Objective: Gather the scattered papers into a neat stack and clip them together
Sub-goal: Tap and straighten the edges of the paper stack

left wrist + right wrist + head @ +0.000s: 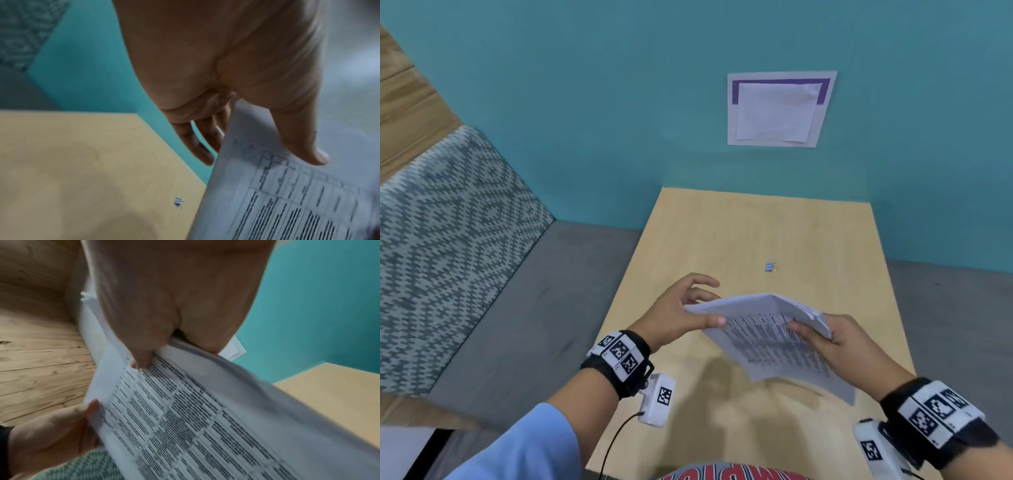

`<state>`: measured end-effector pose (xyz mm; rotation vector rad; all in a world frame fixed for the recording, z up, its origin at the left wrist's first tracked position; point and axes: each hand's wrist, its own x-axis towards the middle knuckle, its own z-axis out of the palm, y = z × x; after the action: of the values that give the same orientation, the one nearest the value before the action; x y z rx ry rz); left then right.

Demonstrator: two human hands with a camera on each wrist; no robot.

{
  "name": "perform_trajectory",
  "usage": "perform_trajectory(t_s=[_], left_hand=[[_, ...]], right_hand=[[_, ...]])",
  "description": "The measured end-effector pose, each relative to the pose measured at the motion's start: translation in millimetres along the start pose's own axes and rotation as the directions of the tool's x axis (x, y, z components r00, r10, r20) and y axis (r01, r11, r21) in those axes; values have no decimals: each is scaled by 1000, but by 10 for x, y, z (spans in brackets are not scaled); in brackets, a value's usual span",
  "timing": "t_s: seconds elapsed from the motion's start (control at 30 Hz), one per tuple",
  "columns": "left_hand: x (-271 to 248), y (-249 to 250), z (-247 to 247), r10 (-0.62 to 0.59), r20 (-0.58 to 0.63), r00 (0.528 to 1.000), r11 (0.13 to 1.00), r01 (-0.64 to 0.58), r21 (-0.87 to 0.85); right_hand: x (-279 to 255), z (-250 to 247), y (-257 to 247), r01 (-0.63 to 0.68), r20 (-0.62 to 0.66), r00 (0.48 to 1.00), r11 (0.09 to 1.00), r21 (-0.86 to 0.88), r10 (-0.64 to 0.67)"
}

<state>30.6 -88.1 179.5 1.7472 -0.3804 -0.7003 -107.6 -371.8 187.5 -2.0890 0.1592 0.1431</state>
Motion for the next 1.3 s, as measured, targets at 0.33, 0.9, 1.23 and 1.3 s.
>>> perform_trajectory(t_s=[0.33, 0.9, 1.23, 1.3], left_hand=[[37, -39, 464, -12, -24, 1000, 953, 4, -303], [123, -612, 839, -90, -260, 961, 992, 109, 58], [226, -672, 778, -141, -308, 941, 984, 167, 59], [253, -698, 769, -128, -318, 939, 987, 153, 55]], right_hand=[[-77, 138, 102, -107, -153, 972, 915, 388, 179], [22, 629, 516, -133, -329, 904, 910, 393, 274], [29, 676, 502, -132, -321, 911, 919, 371, 261], [90, 676, 450, -117, -338, 905, 915, 385, 258]])
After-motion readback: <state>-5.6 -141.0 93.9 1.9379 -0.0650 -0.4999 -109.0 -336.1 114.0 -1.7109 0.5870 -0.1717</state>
